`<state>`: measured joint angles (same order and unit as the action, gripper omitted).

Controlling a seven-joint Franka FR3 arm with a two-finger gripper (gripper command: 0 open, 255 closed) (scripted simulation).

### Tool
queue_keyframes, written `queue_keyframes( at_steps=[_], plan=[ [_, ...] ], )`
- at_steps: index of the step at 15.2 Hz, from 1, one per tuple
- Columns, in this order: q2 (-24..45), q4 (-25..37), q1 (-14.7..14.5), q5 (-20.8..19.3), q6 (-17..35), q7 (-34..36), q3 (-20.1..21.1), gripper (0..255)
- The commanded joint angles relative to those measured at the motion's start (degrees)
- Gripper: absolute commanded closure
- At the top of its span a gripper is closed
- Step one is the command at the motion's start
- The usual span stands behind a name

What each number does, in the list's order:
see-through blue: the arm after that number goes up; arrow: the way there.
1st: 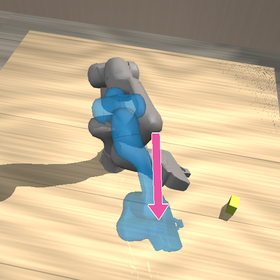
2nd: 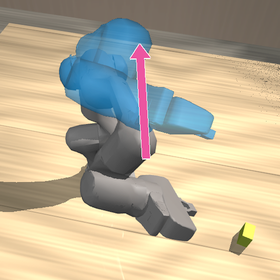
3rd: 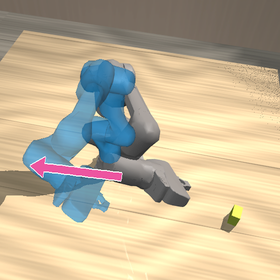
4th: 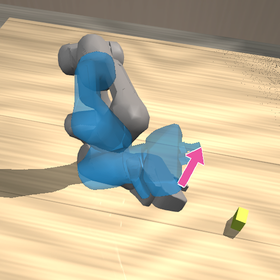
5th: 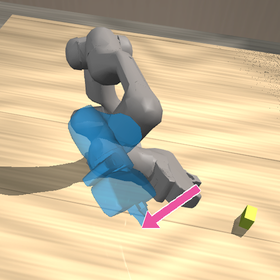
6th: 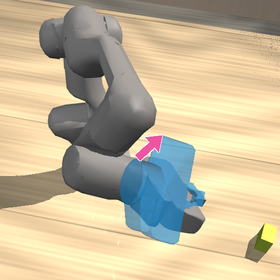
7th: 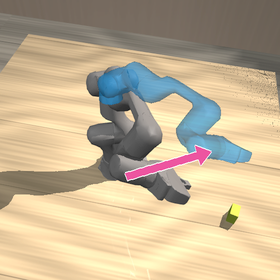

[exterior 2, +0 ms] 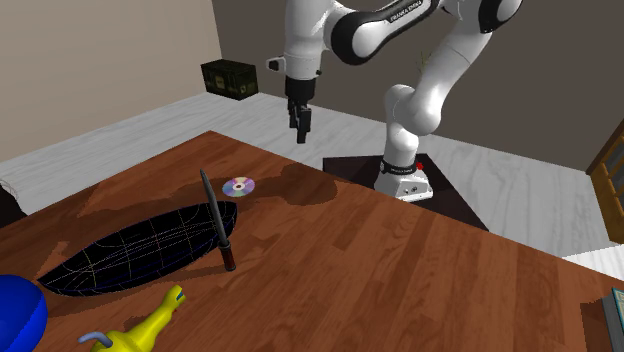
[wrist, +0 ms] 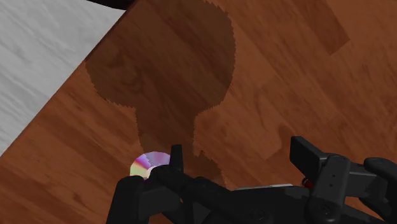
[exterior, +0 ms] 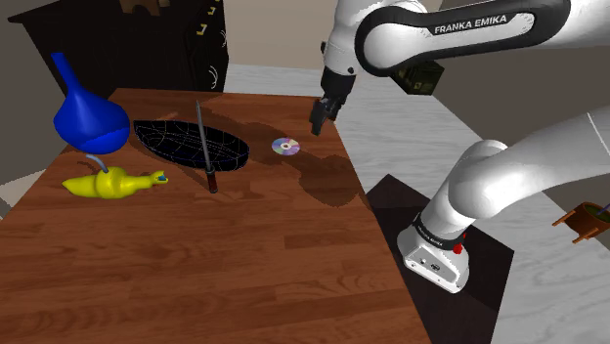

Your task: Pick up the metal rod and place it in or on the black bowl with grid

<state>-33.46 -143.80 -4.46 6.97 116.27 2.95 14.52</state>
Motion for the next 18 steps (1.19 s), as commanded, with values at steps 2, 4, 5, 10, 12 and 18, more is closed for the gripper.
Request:
queue_keyframes(
  at_steps=[2, 4, 5, 10, 12, 18],
  plan=[
    [3.7, -0.3, -0.6, 0.8, 6.7, 3.1, 3.0, 0],
    [6.9, 0.2, -0.6, 0.7, 10.9, 5.4, 5.1, 0],
    [8.5, 0.7, -0.6, 0.5, 13.0, 6.6, 6.2, 0],
    [17.7, 4.0, 0.7, -3.1, 22.6, 13.9, 11.9, 0],
    [21.8, 6.0, 1.6, -6.2, 26.0, 17.7, 14.2, 0],
    [35.3, 14.1, 3.4, -22.8, 32.9, 33.7, 19.3, 0]
  ],
)
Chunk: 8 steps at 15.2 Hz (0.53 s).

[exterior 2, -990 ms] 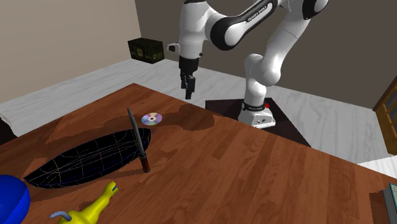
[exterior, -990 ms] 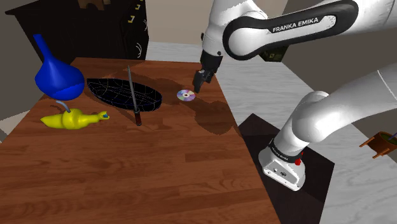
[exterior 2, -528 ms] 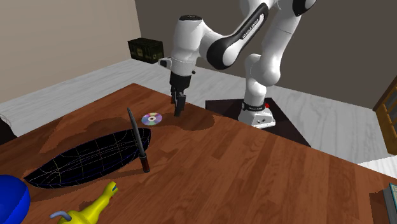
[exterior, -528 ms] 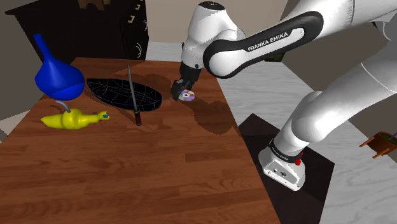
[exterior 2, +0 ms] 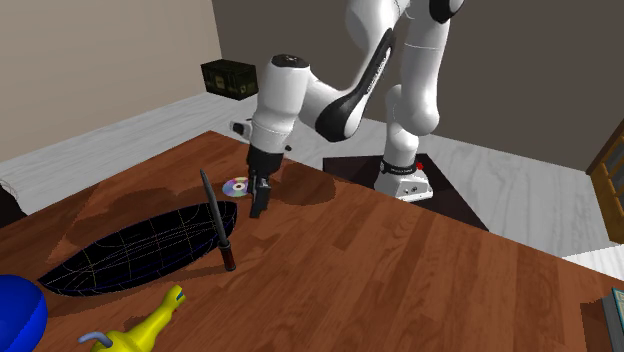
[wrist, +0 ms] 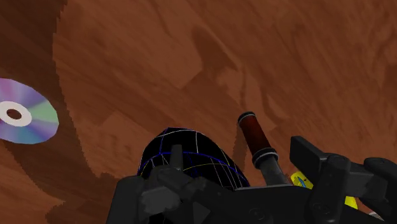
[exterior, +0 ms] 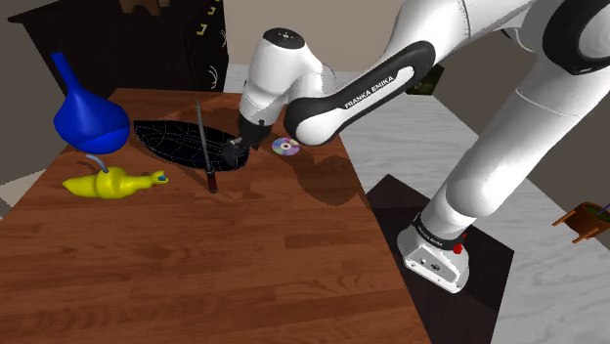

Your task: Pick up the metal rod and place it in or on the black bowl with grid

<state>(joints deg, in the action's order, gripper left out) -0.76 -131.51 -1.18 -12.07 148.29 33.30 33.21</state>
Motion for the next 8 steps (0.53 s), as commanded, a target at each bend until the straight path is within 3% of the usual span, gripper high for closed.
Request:
queue_keyframes(
  at_steps=[1, 5, 8],
  plan=[
    [5.0, 3.6, -0.4, -7.3, 1.4, 6.5, 0.7, 0],
    [14.0, 11.5, -4.8, -19.9, 2.1, 17.3, -1.7, 0],
    [16.4, 12.5, -5.9, -22.4, 3.0, 19.0, -3.1, 0]
  ],
)
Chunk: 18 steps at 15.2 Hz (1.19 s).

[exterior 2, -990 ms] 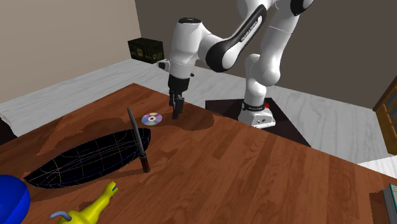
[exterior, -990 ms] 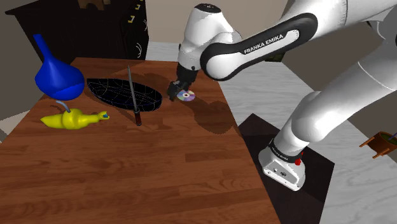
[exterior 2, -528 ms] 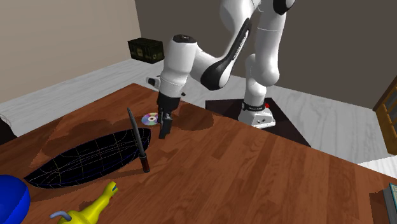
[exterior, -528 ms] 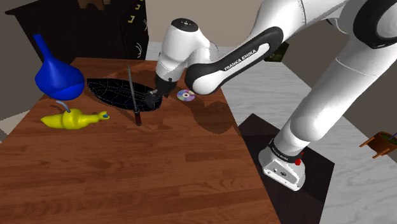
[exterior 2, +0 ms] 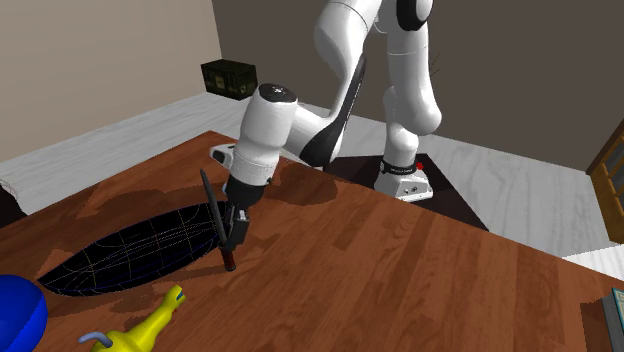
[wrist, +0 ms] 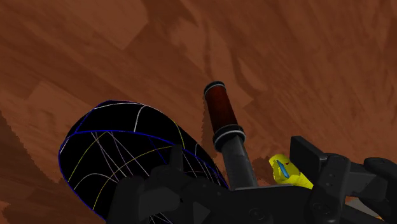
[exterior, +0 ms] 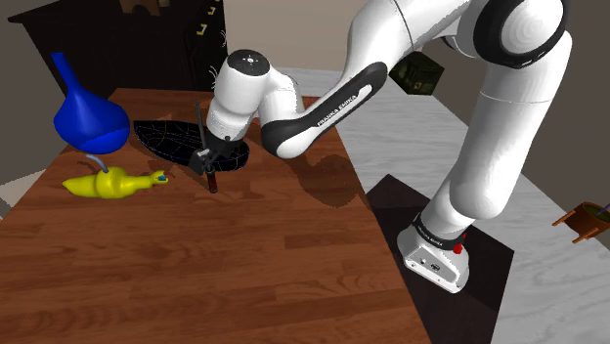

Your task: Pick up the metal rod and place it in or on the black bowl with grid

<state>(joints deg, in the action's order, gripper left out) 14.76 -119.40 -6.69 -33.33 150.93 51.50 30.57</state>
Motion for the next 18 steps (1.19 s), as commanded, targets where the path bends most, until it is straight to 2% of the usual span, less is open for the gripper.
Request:
queue_keyframes(
  at_steps=[1, 5, 13, 14, 18],
  plan=[
    [1.7, 0.7, -0.7, -1.9, 0.7, 1.4, -0.9, 0],
    [4.5, 2.1, -1.8, -4.7, 1.7, 3.2, -2.5, 0],
    [4.5, 2.1, -1.9, -4.7, 1.7, 3.2, -2.5, 0],
    [4.5, 2.1, -1.9, -4.7, 1.7, 3.2, -2.5, 255],
    [4.5, 2.1, -1.9, -4.7, 1.7, 3.2, -2.5, 255]
  ],
)
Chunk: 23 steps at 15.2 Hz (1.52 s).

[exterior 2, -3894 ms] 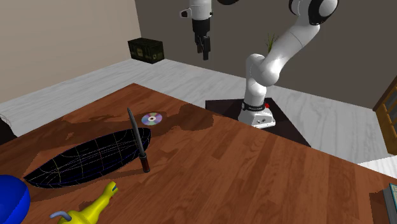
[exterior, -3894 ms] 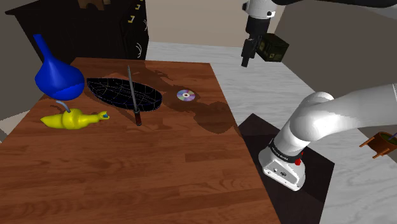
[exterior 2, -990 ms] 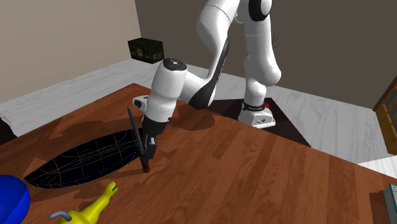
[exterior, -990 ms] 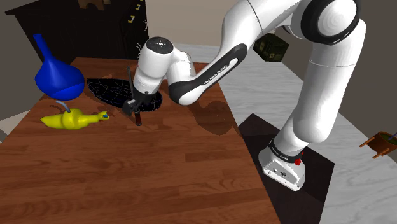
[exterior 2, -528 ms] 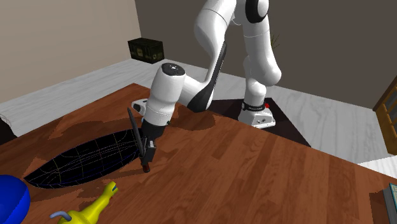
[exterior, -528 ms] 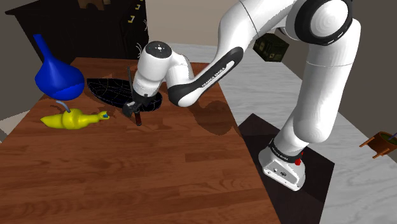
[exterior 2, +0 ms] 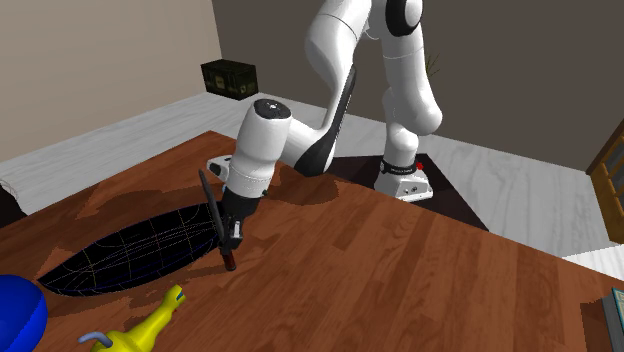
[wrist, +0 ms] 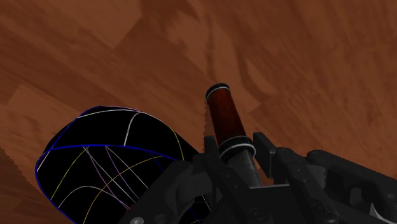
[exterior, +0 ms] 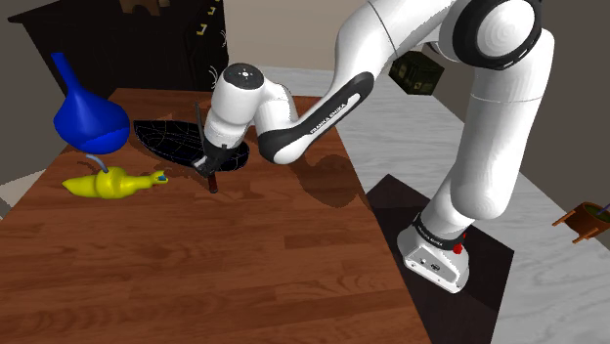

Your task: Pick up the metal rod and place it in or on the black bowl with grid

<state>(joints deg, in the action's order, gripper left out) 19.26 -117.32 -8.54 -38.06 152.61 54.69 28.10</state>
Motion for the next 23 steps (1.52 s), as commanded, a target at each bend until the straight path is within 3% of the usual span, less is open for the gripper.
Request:
queue_keyframes(
  at_steps=[1, 5, 23],
  plan=[
    [0.0, 0.0, 0.0, 0.0, 0.0, 0.0, 0.0, 255],
    [0.0, 0.0, 0.0, 0.0, 0.0, 0.0, 0.0, 255],
    [-8.4, 3.2, 4.2, 13.0, -9.4, -10.8, 5.7, 255]
  ],
)
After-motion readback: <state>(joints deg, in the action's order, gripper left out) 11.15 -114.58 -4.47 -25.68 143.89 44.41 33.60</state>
